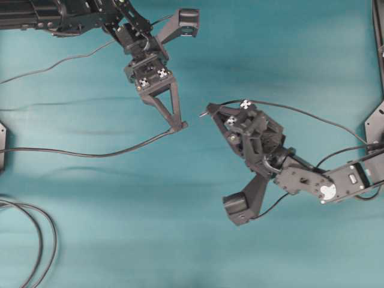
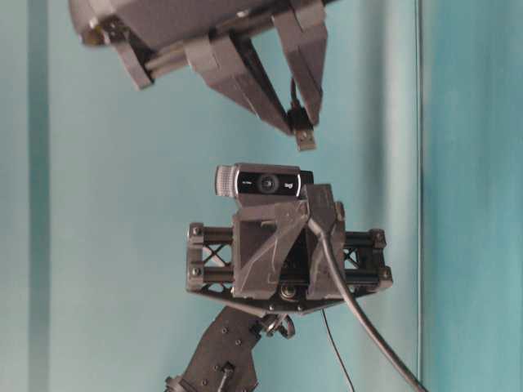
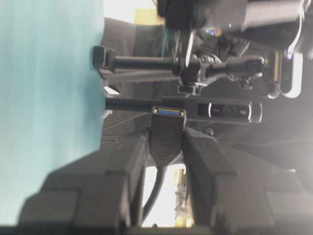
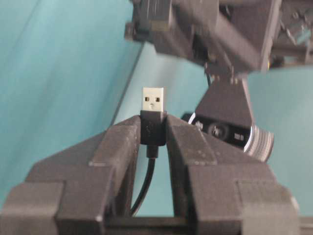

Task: Insert the USB using both arms.
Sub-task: 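Align the male plug with the socket and push them together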

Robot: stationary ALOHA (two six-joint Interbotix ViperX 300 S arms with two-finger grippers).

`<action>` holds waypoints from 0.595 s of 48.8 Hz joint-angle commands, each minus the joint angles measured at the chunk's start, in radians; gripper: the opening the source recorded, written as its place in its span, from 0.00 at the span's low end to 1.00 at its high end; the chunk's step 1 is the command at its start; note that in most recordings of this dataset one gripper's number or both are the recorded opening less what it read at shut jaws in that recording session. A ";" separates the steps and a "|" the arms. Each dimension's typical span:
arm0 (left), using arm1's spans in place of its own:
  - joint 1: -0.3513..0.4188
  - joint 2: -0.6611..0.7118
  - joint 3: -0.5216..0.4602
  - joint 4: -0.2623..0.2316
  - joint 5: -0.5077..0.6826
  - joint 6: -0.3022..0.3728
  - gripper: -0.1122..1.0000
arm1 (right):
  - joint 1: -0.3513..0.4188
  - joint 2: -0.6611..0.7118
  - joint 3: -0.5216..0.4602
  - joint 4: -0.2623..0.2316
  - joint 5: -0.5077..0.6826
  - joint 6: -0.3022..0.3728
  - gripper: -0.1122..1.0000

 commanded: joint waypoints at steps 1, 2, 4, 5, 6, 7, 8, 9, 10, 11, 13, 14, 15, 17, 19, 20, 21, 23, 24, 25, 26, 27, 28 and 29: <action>-0.003 -0.015 -0.021 -0.012 -0.002 -0.015 0.31 | -0.005 0.002 -0.038 -0.008 0.006 0.003 0.27; -0.002 -0.014 -0.021 -0.014 -0.002 -0.015 0.31 | -0.005 0.005 -0.041 -0.009 0.006 0.003 0.27; -0.002 -0.014 -0.020 -0.012 -0.002 -0.015 0.31 | -0.005 0.009 -0.044 -0.008 0.005 0.006 0.27; -0.002 -0.014 -0.021 -0.012 -0.002 -0.015 0.31 | -0.005 0.011 -0.044 -0.009 0.006 0.008 0.27; -0.002 -0.014 -0.021 -0.012 -0.002 -0.015 0.31 | -0.003 0.011 -0.046 -0.009 0.006 0.008 0.27; -0.002 -0.014 -0.020 -0.012 -0.003 -0.015 0.31 | -0.005 0.012 -0.046 -0.009 0.005 0.008 0.27; -0.002 -0.015 -0.021 -0.012 -0.003 -0.015 0.31 | -0.005 0.012 -0.046 -0.009 0.006 0.008 0.27; -0.002 -0.014 -0.021 -0.012 -0.006 -0.015 0.31 | -0.005 0.012 -0.046 -0.008 0.006 0.009 0.27; -0.002 -0.015 -0.020 -0.012 -0.008 -0.015 0.31 | -0.005 0.012 -0.046 -0.008 0.006 0.009 0.27; -0.002 -0.015 -0.020 -0.012 -0.011 -0.015 0.31 | -0.003 0.012 -0.048 -0.009 0.005 0.009 0.27; -0.002 -0.014 -0.021 -0.012 -0.015 -0.015 0.31 | -0.005 0.012 -0.051 -0.009 0.005 0.009 0.27; -0.002 -0.015 -0.020 -0.012 -0.018 -0.015 0.31 | -0.003 0.014 -0.051 -0.009 0.005 0.009 0.27; -0.003 -0.015 -0.021 -0.014 -0.020 -0.015 0.31 | -0.005 0.014 -0.052 -0.008 0.005 0.009 0.27; -0.002 -0.014 -0.020 -0.012 -0.023 -0.015 0.31 | -0.005 0.015 -0.054 -0.008 0.005 0.011 0.27; -0.002 -0.015 -0.021 -0.014 -0.023 -0.015 0.31 | -0.003 0.018 -0.055 -0.008 0.005 0.011 0.27; -0.002 -0.015 -0.021 -0.012 -0.023 -0.015 0.31 | -0.005 0.018 -0.057 -0.009 0.005 0.011 0.27; -0.002 -0.015 -0.021 -0.012 -0.023 -0.014 0.31 | -0.005 0.020 -0.058 -0.009 0.005 0.011 0.27; -0.002 -0.015 -0.020 -0.012 -0.023 -0.015 0.31 | -0.005 0.021 -0.061 -0.008 0.005 0.011 0.27; -0.002 -0.015 -0.021 -0.012 -0.023 -0.014 0.31 | -0.005 0.025 -0.063 -0.008 0.005 0.011 0.27; -0.002 -0.015 -0.021 -0.012 -0.023 -0.014 0.31 | -0.005 0.025 -0.063 -0.008 0.005 0.011 0.27; -0.002 -0.014 -0.021 -0.014 -0.023 -0.014 0.31 | -0.003 0.026 -0.064 -0.009 0.005 0.012 0.27; 0.000 -0.014 -0.021 -0.012 -0.023 -0.014 0.31 | -0.005 0.028 -0.064 -0.008 0.005 0.012 0.27; 0.002 -0.015 -0.021 -0.012 -0.023 -0.014 0.31 | -0.005 0.029 -0.064 -0.008 0.005 0.014 0.27; 0.003 -0.014 -0.020 -0.012 -0.023 -0.014 0.31 | -0.003 0.031 -0.064 -0.009 0.005 0.014 0.27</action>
